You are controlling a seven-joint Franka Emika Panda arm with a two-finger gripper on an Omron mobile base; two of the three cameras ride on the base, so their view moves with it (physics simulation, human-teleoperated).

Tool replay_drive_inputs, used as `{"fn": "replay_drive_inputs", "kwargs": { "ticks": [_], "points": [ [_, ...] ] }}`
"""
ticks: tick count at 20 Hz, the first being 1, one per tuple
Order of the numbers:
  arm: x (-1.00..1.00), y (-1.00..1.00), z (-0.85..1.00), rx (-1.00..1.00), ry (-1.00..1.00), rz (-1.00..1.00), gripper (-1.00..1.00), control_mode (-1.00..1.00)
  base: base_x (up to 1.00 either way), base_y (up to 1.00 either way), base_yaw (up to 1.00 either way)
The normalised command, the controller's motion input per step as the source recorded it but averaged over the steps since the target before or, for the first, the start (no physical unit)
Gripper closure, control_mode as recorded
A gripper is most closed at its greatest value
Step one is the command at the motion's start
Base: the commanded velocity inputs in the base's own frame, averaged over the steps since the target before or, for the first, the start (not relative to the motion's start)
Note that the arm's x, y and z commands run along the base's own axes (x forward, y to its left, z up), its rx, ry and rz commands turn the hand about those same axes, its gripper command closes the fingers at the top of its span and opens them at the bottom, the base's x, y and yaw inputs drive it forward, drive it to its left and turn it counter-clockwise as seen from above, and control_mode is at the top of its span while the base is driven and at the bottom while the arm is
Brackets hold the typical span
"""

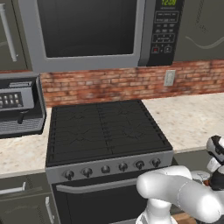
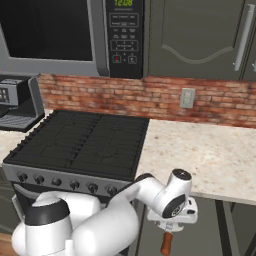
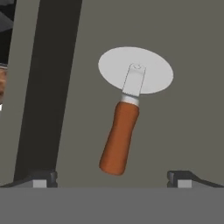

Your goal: Take the pizza cutter from the drawer on the right and place it on the dining counter for cutting.

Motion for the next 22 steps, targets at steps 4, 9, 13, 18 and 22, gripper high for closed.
{"fn": "replay_drive_inputs", "kwargs": {
  "ticks": [4,9,13,18,22],
  "points": [
    [0.0,0.0,-0.21,-0.08,0.0,0.0,-1.0,-1.0,0.0,0.0,0.0],
    [0.05,0.0,-0.15,-0.05,0.0,-0.03,-1.0,-1.0,0.0,0.0,0.0],
    [0.0,-0.01,-0.15,0.0,0.0,-0.08,-1.0,-1.0,0.0,0.0,0.0],
    [0.0,-0.1,-0.19,0.0,-0.02,-0.12,-1.0,-1.0,0.0,0.0,0.0],
    [0.01,-0.1,-0.16,0.0,-0.03,-0.07,-1.0,-1.0,0.0,0.0,0.0]
  ]
}}
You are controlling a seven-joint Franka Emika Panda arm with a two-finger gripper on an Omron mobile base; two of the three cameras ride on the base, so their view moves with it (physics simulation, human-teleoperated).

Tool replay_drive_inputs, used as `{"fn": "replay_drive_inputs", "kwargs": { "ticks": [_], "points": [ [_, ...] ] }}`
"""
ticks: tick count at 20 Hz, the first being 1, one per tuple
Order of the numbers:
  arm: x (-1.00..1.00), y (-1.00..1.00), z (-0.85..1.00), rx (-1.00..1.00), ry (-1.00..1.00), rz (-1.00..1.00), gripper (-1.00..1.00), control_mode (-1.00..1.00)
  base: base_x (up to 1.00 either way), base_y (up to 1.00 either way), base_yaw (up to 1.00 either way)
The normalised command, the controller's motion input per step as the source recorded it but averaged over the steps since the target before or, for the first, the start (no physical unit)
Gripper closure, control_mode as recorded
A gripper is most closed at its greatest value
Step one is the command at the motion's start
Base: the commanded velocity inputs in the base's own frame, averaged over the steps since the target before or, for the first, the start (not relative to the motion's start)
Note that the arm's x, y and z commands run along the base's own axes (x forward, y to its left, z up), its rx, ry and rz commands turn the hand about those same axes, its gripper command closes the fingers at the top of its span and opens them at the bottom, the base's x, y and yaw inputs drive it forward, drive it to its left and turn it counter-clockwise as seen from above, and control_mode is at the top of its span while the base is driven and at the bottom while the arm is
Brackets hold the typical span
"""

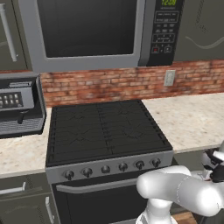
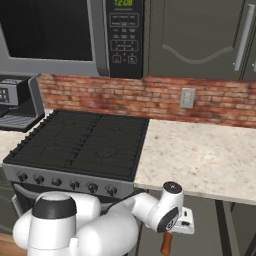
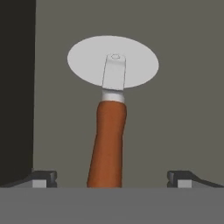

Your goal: Take the pizza cutter from the drawer on the right and place it on the dining counter for cutting.

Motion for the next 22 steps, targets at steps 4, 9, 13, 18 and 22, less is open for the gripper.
{"fn": "replay_drive_inputs", "kwargs": {
  "ticks": [4,9,13,18,22],
  "points": [
    [0.03,-0.07,-0.17,0.0,0.0,0.0,-1.0,-1.0,0.0,0.0,0.0],
    [0.03,0.0,-0.12,0.0,0.0,0.0,-1.0,-1.0,0.0,0.0,0.0],
    [0.05,0.0,-0.02,0.0,0.0,0.0,-1.0,-1.0,0.0,0.0,0.0],
    [0.15,0.0,-0.05,0.0,0.0,0.01,-1.0,-1.0,0.0,0.0,0.0],
    [0.09,0.0,-0.04,0.0,0.0,0.0,-1.0,-1.0,0.0,0.0,0.0]
  ]
}}
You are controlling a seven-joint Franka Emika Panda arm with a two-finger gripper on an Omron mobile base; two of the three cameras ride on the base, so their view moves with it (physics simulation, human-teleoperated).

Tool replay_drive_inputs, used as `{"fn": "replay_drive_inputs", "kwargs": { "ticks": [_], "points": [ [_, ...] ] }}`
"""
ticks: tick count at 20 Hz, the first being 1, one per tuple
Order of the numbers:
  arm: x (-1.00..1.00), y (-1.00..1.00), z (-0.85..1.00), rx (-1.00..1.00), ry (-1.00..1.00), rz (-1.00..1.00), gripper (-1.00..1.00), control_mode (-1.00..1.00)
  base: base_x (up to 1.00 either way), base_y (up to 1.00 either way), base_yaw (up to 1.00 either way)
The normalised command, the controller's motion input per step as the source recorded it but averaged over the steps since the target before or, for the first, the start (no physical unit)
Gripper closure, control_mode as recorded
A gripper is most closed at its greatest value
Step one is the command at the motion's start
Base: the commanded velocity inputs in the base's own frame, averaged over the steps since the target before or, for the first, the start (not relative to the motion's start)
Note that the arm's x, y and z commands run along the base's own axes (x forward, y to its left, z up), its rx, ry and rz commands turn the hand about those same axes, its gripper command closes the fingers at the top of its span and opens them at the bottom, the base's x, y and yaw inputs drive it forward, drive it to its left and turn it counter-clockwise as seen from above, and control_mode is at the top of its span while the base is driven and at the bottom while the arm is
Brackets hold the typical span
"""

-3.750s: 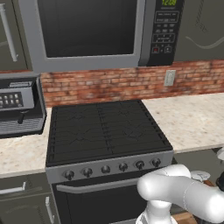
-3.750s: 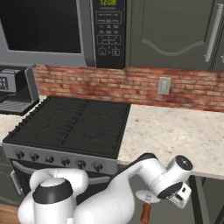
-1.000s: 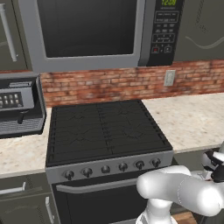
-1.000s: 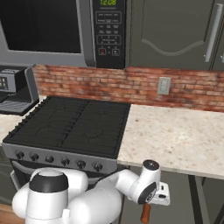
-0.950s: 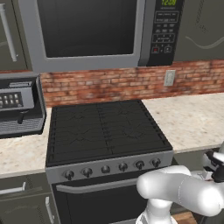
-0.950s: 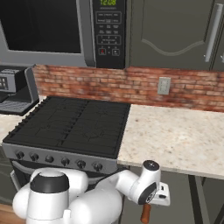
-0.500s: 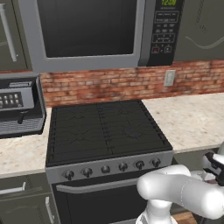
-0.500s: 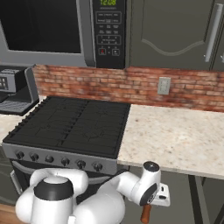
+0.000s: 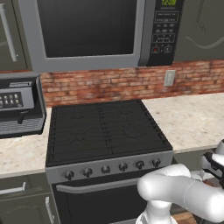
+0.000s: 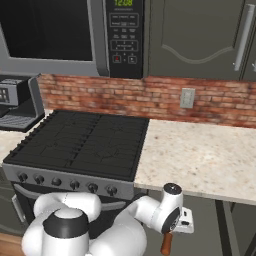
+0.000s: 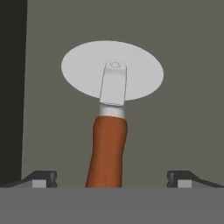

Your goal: Take the pizza cutter from the drawer on the right and place it on the dining counter for cutting.

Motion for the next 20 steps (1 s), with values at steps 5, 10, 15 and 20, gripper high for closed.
{"fn": "replay_drive_inputs", "kwargs": {
  "ticks": [5,10,15,20],
  "points": [
    [0.0,0.0,-0.08,0.0,0.0,0.0,-1.0,-1.0,0.0,0.0,0.0],
    [0.0,0.0,-0.07,0.0,0.0,0.0,-1.0,-1.0,0.0,0.0,0.0],
    [0.0,0.0,-0.13,0.0,0.0,0.0,-1.0,-1.0,0.0,0.0,0.0],
    [0.0,0.05,-0.25,0.0,0.0,0.0,-1.0,-1.0,0.0,0.0,0.0]
  ]
}}
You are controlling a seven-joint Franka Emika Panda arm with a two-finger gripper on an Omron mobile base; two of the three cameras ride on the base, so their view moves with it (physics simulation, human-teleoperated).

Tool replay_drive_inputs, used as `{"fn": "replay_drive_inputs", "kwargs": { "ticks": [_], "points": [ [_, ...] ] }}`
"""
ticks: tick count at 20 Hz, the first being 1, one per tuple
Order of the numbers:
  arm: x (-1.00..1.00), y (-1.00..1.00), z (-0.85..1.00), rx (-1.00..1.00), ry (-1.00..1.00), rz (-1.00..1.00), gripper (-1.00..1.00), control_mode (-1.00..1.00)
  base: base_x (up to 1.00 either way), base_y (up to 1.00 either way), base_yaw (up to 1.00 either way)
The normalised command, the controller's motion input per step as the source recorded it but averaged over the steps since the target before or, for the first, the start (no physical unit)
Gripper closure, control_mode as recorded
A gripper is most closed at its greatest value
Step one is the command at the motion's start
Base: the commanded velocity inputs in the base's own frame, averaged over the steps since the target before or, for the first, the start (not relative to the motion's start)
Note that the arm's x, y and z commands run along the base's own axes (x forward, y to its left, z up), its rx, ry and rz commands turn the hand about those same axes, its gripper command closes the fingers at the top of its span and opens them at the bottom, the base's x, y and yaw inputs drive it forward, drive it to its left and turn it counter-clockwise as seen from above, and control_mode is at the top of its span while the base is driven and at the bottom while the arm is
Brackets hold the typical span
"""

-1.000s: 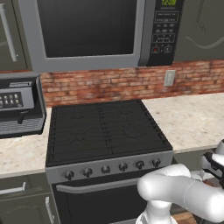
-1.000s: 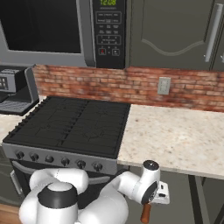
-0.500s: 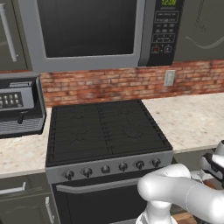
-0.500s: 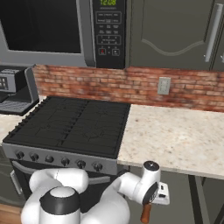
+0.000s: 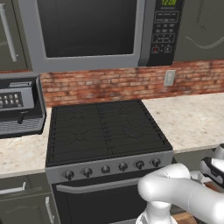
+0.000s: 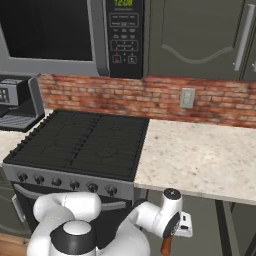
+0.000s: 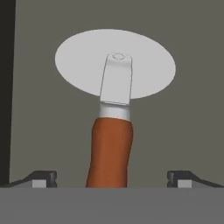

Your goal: Take the pizza cutter from the drawer on the right and place it on the dining counter for cutting.

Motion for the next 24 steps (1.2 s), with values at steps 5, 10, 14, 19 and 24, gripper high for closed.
{"fn": "replay_drive_inputs", "kwargs": {
  "ticks": [5,10,14,19,24],
  "points": [
    [0.0,0.04,-0.16,0.0,0.03,0.0,-1.0,-1.0,0.0,0.0,0.0],
    [0.0,0.0,-0.13,0.02,0.01,0.0,-1.0,-1.0,0.0,0.0,0.0],
    [0.0,0.0,-0.16,0.03,0.01,0.0,-1.0,-1.0,0.0,0.0,0.0],
    [0.0,0.0,-0.11,0.02,0.0,0.0,-1.0,-1.0,0.0,0.0,0.0],
    [0.0,0.0,-0.09,0.0,0.0,0.0,-1.0,-1.0,0.0,0.0,0.0]
  ]
}}
